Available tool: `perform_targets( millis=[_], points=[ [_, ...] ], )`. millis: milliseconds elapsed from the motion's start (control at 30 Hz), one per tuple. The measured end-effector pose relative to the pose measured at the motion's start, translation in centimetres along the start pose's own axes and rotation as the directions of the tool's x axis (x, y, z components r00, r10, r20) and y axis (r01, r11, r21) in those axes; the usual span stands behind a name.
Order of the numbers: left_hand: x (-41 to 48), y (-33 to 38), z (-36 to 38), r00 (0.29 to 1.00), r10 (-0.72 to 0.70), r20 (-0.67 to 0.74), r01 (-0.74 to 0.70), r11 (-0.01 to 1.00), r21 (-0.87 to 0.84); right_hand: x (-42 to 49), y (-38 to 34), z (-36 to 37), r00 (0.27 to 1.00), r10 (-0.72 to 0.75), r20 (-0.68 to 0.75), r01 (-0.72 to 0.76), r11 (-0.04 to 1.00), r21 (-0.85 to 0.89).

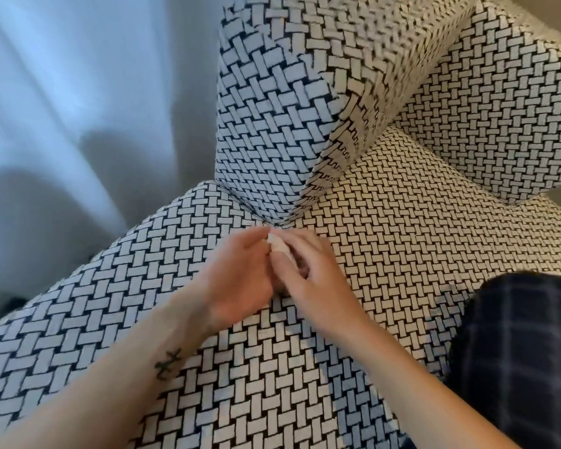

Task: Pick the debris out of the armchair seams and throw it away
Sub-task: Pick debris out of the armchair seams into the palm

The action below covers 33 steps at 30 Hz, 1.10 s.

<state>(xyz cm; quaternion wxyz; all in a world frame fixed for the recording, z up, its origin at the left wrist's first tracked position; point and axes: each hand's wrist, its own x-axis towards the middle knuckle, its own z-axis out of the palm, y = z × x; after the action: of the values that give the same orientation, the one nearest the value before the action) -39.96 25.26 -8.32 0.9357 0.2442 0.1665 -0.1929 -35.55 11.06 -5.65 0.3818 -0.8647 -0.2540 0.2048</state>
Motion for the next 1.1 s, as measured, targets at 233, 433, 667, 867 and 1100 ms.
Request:
perform_targets(
  millis=[233, 433, 667, 867, 1100],
  points=[
    [-2.2, 2.2, -1.3, 0.995, 0.086, -0.055, -0.091, 0.990, -0.103, 1.6, -2.8, 3.8, 0.995, 0.031, -0.093, -0.028, 0.999, 0.027],
    [-2.4, 3.4, -1.6, 0.950, 0.232, -0.210, -0.259, 0.959, -0.112, 0.9, -1.0, 2.0, 0.994, 0.056, -0.091, -0.071, 0.983, -0.169],
    [-2.5, 3.6, -1.2, 0.896, 0.285, -0.342, -0.358, 0.917, -0.174, -0.4, 1.1, 2.1, 0.973, -0.191, -0.129, 0.131, 0.918, -0.375],
    [-2.8, 3.5, -0.8, 0.898, 0.285, -0.334, -0.349, 0.925, -0.151, -0.9, 1.8, 1.5, 0.931, -0.275, -0.241, 0.167, 0.906, -0.388],
    [-3.1, 3.7, -0.6, 0.899, 0.277, -0.338, -0.334, 0.935, -0.122, -0.1, 1.6, 1.3, 0.969, -0.138, -0.206, 0.052, 0.926, -0.375]
  ],
)
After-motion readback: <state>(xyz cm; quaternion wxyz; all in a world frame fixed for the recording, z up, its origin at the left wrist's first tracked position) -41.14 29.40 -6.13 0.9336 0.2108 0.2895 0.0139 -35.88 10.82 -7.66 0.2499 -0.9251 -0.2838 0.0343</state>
